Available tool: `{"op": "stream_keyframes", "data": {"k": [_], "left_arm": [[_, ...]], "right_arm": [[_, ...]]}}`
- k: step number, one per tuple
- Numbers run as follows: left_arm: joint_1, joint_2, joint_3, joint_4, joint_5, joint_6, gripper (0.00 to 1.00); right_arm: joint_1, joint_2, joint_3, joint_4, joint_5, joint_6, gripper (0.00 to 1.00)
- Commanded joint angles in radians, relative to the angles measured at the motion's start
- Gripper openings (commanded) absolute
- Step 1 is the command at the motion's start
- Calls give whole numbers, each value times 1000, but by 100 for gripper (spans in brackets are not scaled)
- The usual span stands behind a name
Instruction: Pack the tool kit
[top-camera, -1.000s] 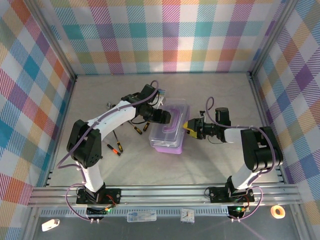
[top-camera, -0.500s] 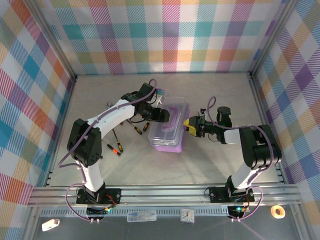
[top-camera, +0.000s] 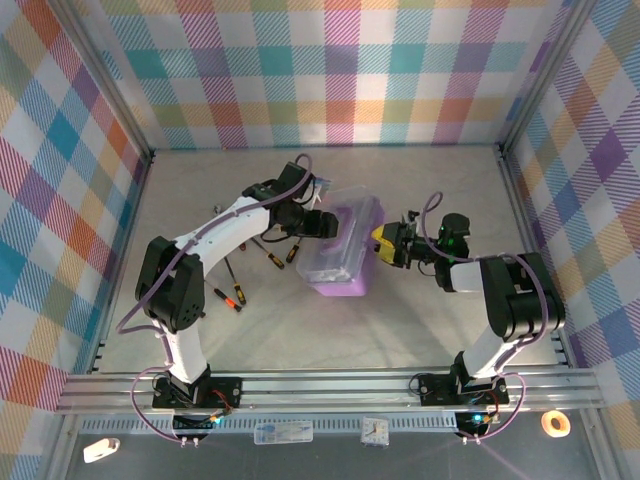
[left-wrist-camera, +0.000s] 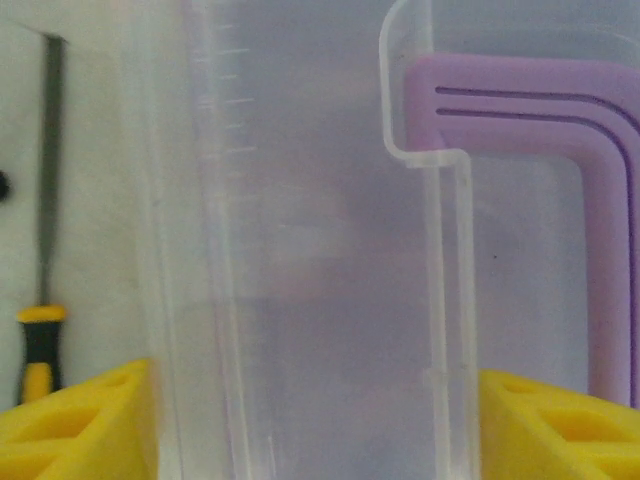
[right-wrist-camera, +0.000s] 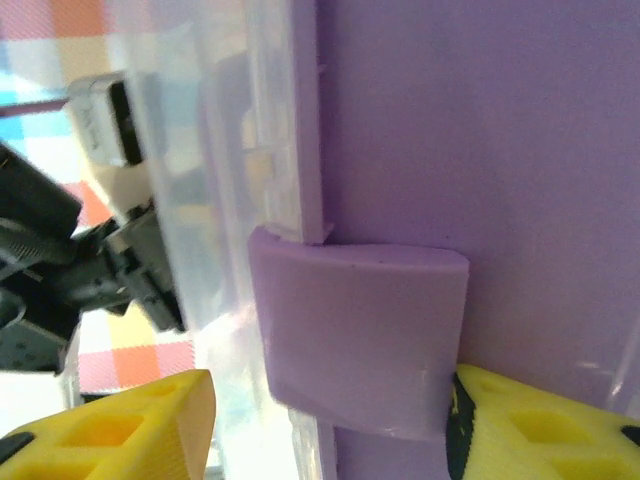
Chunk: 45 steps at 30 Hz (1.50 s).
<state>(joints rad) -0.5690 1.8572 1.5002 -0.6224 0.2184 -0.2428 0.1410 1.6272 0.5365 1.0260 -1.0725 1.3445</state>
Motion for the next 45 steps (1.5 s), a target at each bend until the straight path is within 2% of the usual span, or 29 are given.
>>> {"op": "stream_keyframes", "data": {"k": [1,4,7,10,11,13,15,17,19,22,26,28,31,35,38,45], "left_arm": [[-28,179,-91,-187,-298,20,48],[-29,184,-87,-203,-326,25,47],[-32,174,-82,-195,-311,25,47],[-34,158,-62,-215,-320,23,48],[-34,144,-65,-213,-314,25,48],[-34,121,-64,-217,-312,26,48],[-35,104,-60,-222,-302,26,48],[-36,93,-55,-224,-283,27,48],[-37,87,-42,-230,-282,26,48],[-42,65,-25,-225,-235,23,49],[-45,39,26,-255,-235,32,50],[-45,14,48,-264,-208,38,52],[-44,-22,83,-285,-195,40,54],[-45,-77,104,-284,-153,36,62],[-44,-104,98,-250,-72,24,69],[-84,-98,110,-195,51,34,82]], "right_arm": [[57,-145,39,379,-189,28,58],[49,-157,31,353,-188,-5,58],[52,-139,34,124,-175,-145,55],[34,-144,14,26,-151,-204,53],[20,-175,18,-93,-127,-268,53],[11,-267,79,-490,-71,-494,54],[6,-371,152,-811,-6,-693,57],[-7,-431,198,-942,39,-742,60],[-10,-464,266,-1122,140,-809,62],[-10,-481,298,-1251,273,-838,63],[-10,-490,349,-1452,556,-845,64],[-9,-527,361,-1511,670,-836,68],[-9,-540,394,-1611,786,-856,71],[-8,-515,411,-1677,825,-886,74],[-7,-525,407,-1684,838,-895,75],[-8,-537,414,-1745,983,-909,75]]}}
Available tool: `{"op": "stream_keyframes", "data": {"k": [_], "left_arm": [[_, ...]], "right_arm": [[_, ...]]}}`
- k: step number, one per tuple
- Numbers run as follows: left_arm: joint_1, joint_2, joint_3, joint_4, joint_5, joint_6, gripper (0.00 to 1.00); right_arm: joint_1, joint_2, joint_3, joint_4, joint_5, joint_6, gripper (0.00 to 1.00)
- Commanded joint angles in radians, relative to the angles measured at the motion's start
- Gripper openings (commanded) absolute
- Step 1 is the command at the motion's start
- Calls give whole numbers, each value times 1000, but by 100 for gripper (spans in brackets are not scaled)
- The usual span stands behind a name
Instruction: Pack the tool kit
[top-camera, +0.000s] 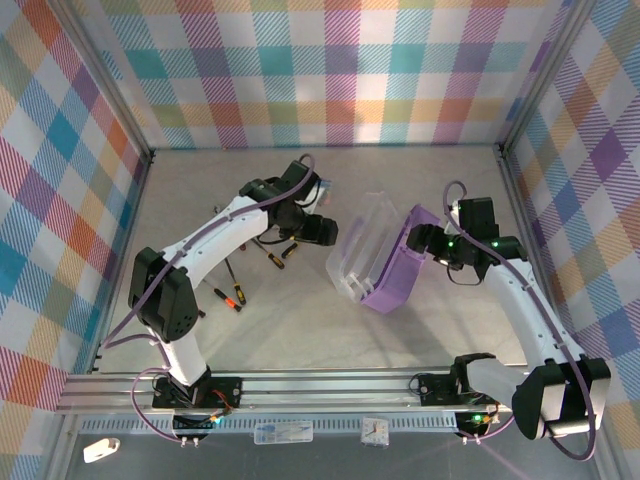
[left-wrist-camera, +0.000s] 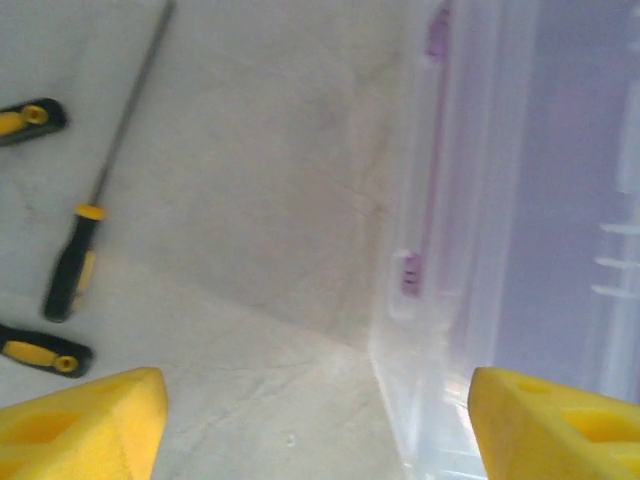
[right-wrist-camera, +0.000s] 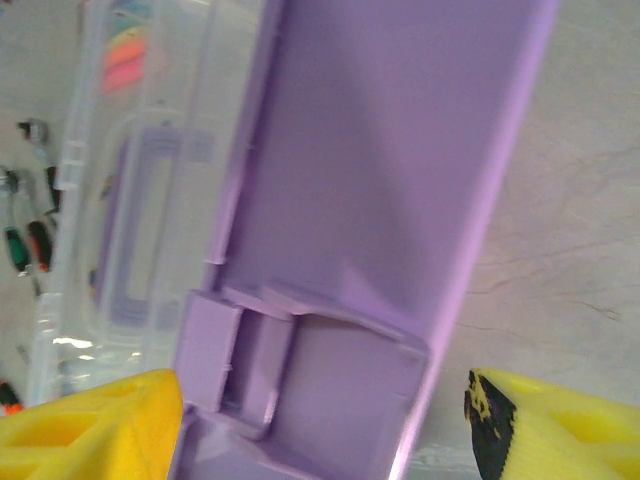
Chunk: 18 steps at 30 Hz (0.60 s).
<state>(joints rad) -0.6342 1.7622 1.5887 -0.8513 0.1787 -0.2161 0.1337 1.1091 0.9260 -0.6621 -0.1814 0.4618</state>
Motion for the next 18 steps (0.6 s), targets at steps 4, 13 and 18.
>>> {"op": "stream_keyframes", "data": {"k": [4,13,18], "left_arm": [[-33,13,34,53,130,17,98],[-36,115,71,72,158,41,100],[-36,172,73,88,147,40,97]], "right_arm": [[1,13,28,-46,35,-26,78],[10,93,106,-33,-10,-28,90],[10,190,124,-18,38,-20,92]]}}
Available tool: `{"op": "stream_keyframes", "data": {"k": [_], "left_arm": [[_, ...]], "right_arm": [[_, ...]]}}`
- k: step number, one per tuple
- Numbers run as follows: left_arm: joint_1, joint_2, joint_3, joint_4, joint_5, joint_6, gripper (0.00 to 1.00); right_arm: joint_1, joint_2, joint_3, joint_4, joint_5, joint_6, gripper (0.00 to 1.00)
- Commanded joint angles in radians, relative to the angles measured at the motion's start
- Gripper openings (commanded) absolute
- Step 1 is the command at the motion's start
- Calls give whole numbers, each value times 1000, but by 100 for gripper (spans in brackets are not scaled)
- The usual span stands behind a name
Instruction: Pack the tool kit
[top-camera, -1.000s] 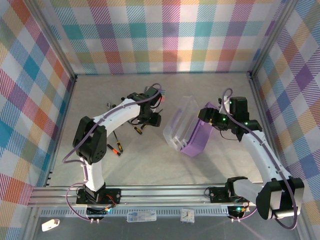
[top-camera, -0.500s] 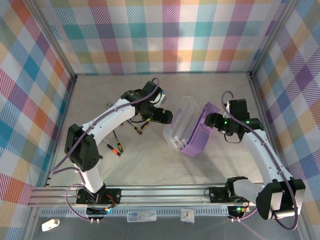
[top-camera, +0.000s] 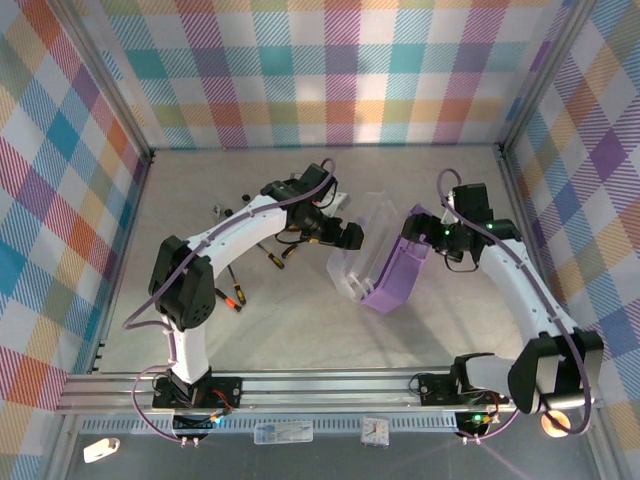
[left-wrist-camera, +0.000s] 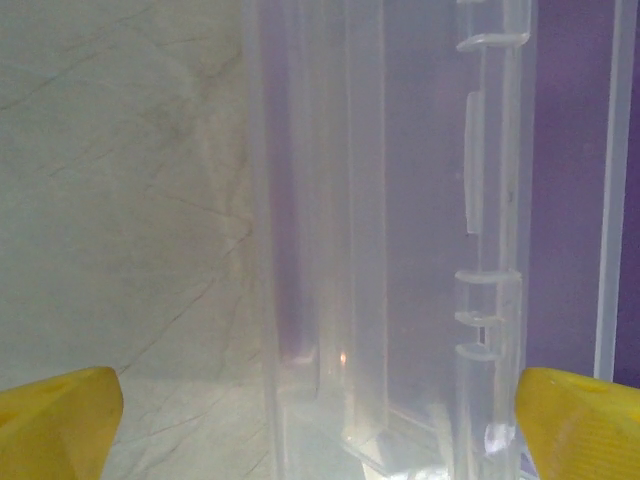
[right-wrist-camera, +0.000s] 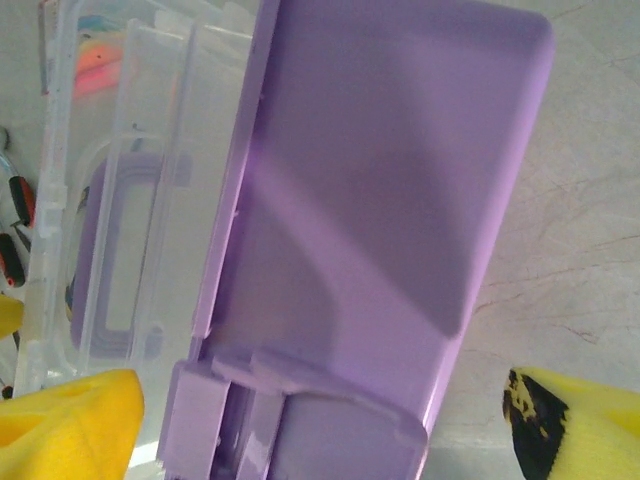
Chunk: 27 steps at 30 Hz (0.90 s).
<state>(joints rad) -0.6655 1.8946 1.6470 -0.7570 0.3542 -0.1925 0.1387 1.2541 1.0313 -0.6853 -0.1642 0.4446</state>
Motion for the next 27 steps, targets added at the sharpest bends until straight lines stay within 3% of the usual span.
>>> {"op": "stream_keyframes", "data": {"k": [1,7,14,20,27], "left_arm": [[-4,45,14,-5,-28,17,95],[-5,36,-7,23,9,6,84],[-5,-22,12,9,7,4,100],[-11,21,52,-5,40,-8,100],[-11,-31,84,9,60,-19,100]], "right_arm": [[6,62,19,14,26,-1,90],[6,89,-5,46,50,18,78],[4,53,-40,63,61,22,71],[4,47,-66,98,38,34,70],[4,53,-85,118,19,35,69]]}}
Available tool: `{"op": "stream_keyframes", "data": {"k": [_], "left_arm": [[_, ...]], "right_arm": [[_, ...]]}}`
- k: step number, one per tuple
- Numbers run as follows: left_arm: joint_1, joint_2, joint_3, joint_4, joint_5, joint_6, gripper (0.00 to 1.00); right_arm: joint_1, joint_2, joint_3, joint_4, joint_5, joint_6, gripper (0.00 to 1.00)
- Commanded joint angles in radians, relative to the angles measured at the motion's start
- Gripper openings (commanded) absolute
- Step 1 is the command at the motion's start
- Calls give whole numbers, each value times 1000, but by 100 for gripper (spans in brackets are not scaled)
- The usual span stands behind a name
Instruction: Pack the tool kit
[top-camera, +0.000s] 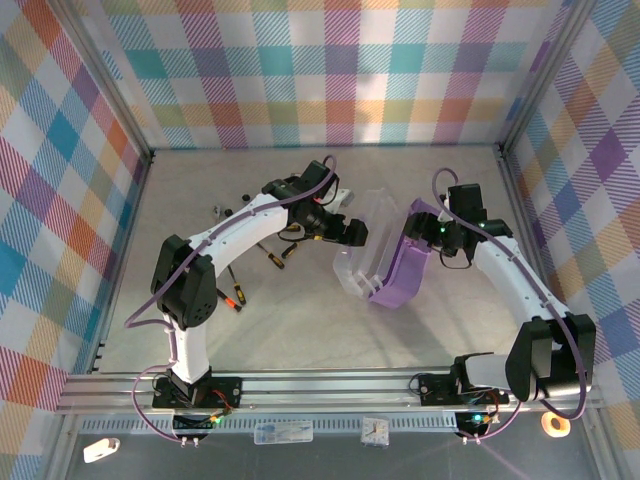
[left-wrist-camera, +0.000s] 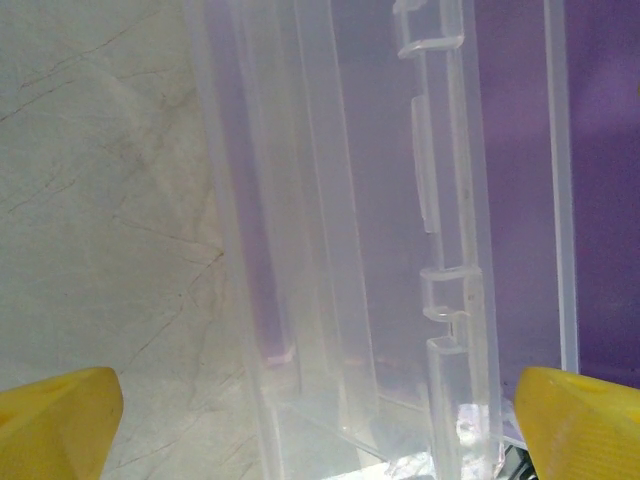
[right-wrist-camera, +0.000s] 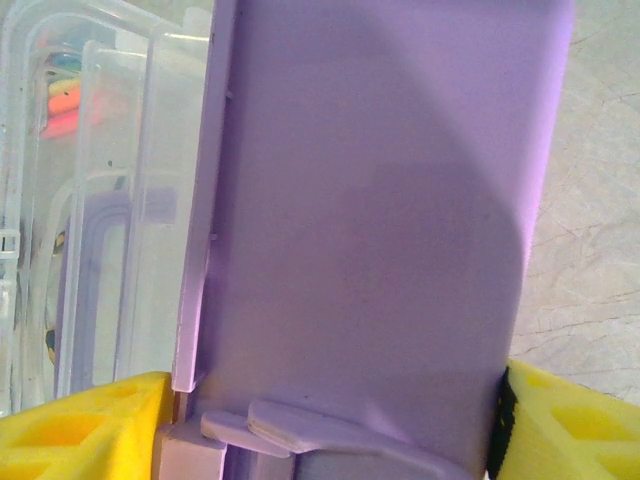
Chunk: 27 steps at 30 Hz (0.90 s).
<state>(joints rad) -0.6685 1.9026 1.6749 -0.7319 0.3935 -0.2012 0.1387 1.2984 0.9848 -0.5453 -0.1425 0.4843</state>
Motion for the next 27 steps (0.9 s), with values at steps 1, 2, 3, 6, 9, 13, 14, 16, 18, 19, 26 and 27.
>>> {"op": "stream_keyframes", "data": {"k": [1,2,3,6,9,13,14,16,18,19,26,27], "left_arm": [[-8,-39,67,-19,26,-8,100],[-8,-29,78,-24,41,-8,100],[-8,-16,85,-26,57,-10,100],[-15,31,86,-40,46,-15,100],[-19,67,77,-61,-42,-3,100],[-18,99,68,-70,-98,5,100],[-19,101,61,-61,-91,4,98],[-19,105,46,-34,-56,2,92],[-19,105,41,-27,-35,-1,85],[-19,100,39,-24,-33,-1,80],[-5,17,34,-22,-8,3,39],[-1,6,35,-24,-7,3,36]], "right_arm": [[4,9,-40,-21,-5,-6,69],[4,8,-39,-19,-6,-6,69],[4,7,-41,-18,-6,-7,69],[4,9,-45,-15,-6,-6,69],[4,5,-49,-12,-9,-7,69],[4,3,-54,-9,-15,-6,69],[4,1,-56,-10,-16,-6,69],[4,-2,-61,-9,-13,-7,69],[3,-3,-67,-7,-11,-7,69],[2,-4,-70,-6,-11,-7,69],[-17,-5,-95,1,-7,-18,69],[-20,-5,-102,7,-12,-18,69]]}}
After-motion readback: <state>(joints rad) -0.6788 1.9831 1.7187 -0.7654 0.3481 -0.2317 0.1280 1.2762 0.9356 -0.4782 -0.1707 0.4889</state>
